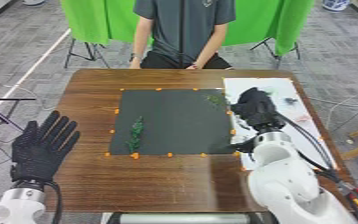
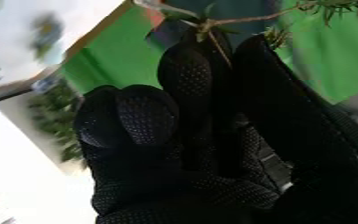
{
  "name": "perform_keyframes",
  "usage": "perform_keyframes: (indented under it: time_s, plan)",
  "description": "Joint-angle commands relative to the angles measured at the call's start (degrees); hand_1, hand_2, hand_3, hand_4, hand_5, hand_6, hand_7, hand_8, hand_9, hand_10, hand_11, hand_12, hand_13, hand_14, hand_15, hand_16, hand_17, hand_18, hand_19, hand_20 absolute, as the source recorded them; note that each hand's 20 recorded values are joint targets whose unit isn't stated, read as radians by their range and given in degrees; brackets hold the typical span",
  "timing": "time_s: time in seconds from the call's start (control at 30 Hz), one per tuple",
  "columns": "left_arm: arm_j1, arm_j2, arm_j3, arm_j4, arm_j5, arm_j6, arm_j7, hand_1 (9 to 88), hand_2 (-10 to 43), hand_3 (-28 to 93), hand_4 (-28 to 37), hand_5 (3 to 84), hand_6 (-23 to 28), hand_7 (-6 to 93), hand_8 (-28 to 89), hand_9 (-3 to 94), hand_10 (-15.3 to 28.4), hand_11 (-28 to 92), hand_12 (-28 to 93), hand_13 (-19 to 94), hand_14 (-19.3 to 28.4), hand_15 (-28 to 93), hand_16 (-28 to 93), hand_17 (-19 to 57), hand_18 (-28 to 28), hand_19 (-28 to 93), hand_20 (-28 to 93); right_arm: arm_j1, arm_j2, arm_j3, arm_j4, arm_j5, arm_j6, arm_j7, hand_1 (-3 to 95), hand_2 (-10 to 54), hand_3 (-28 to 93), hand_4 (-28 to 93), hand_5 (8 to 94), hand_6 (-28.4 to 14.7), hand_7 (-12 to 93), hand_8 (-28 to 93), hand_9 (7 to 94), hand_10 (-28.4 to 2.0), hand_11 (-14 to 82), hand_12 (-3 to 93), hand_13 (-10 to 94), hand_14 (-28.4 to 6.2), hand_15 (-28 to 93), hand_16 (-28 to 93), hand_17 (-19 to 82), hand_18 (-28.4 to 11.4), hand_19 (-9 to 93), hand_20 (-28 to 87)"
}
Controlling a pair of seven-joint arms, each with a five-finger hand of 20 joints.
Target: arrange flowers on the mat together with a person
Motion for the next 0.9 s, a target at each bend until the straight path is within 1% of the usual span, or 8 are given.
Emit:
perform_keyframes:
  time_s: [0.03, 0.3, 0.33, 0.37, 0.5, 0.63, 0.73, 0.9]
  plan:
    - [0.61, -0.05, 0.85, 0.14, 0.62, 0.55, -0.23, 27.9, 12.8, 72, -28.3, 44.8, 7.0, 8.5, -8, 39.5, 13.9, 13, 8, 30, 13.6, 18, -4, -2.2, 12.4, 26, 12, 3.86, -5.48, -9.62, 4.22, -5.88, -5.22, -2.54, 47.2, -3.3, 74, -17, 71.1, -3.9, 47, 17, 71.7, -16.1, 51.9, 41.3, 70, -13.6, 74, 33, 44, -24.2, 93, 30]
    - [0.57, -0.1, 0.84, 0.27, 0.8, 1.02, -1.0, 28.7, 13.5, 74, -28.2, 45.3, 7.6, 8.5, -8, 39.4, 14.6, 13, 8, 30, 14.2, 18, -4, -2.5, 12.5, 26, 12, 4.55, -9.33, -14.06, 7.8, -8.93, -9.84, -2.47, 47.6, -2.5, 72, -15, 69.9, -3.9, 49, 16, 71.5, -16.0, 52.3, 41.1, 70, -13.3, 74, 33, 44, -24.1, 93, 30]
    - [0.34, -0.13, 0.76, 0.39, 0.99, 0.99, -1.52, 28.8, 13.4, 74, -28.2, 45.4, 7.7, 8.5, -8, 39.4, 14.7, 13, 8, 30, 14.3, 18, -4, -2.5, 12.6, 26, 12, 4.24, -9.87, -14.23, 8.19, -9.3, -10.41, -2.44, 47.7, -2.4, 72, -15, 69.8, -3.9, 49, 16, 71.5, -15.9, 52.4, 40.9, 70, -13.2, 74, 33, 44, -24.2, 93, 31]
    - [0.23, 0.03, 0.87, 0.42, 0.89, 1.03, -1.28, 28.8, 13.4, 74, -28.2, 45.4, 7.7, 8.6, -8, 39.4, 14.7, 13, 8, 30, 14.4, 18, -4, -2.6, 12.6, 26, 12, 4.37, -10.29, -14.62, 8.89, -9.35, -10.26, -2.6, 47.7, -2.4, 72, -15, 69.7, -3.8, 49, 16, 71.4, -15.8, 52.5, 40.9, 70, -13.1, 74, 33, 44, -24.1, 93, 31]
    - [-0.44, -0.11, 1.39, 0.68, 0.92, 1.3, -2.01, 28.9, 13.3, 73, -28.2, 45.5, 7.9, 8.6, -8, 39.5, 14.9, 13, 8, 29, 14.6, 18, -4, -2.7, 12.6, 26, 12, 4.32, -13.09, -15.11, 11.11, -8.27, -12.41, -1.4, 48.1, -1.9, 70, -15, 69.4, -3.7, 49, 15, 71.5, -15.7, 53.2, 40.2, 70, -12.8, 74, 33, 45, -24.0, 93, 31]
    - [-1.28, 0.08, 2.15, 1.01, 1.0, 1.54, -2.46, 28.7, 13.0, 73, -28.3, 45.5, 7.9, 8.7, -8, 39.4, 14.9, 13, 8, 29, 14.7, 18, -4, -2.8, 12.7, 26, 12, 3.64, -15.02, -15.58, 12.6, -9.67, -12.33, -2.1, 48.3, -1.9, 70, -16, 69.4, -3.5, 50, 14, 71.6, -15.5, 53.9, 39.3, 71, -12.6, 74, 33, 45, -24.1, 93, 31]
    - [-2.29, 0.13, 2.88, 1.38, 1.18, 1.31, -2.85, 28.8, 12.8, 73, -28.3, 45.4, 8.0, 8.8, -8, 39.4, 14.9, 13, 8, 29, 14.9, 18, -4, -2.9, 12.7, 26, 12, 3.71, -16.7, -16.64, 14.75, -12.34, -9.2, -3.13, 48.4, -2.0, 69, -16, 69.5, -3.2, 50, 14, 72.0, -15.3, 54.2, 38.9, 72, -12.1, 74, 33, 47, -23.9, 93, 32]
    - [-2.97, 0.11, 3.54, 1.73, 1.41, 1.57, -3.67, 29.5, 11.5, 73, -28.3, 45.5, 8.0, 9.0, -8, 39.4, 14.9, 13, 8, 29, 14.8, 18, -4, -2.8, 12.7, 26, 12, 4.28, -19.37, -17.07, 17.16, -13.08, -9.44, -2.37, 49.7, -3.6, 69, -17, 71.4, -2.1, 49, 13, 74.2, -14.3, 55.3, 38.0, 75, -10.0, 74, 34, 51, -23.0, 93, 37]
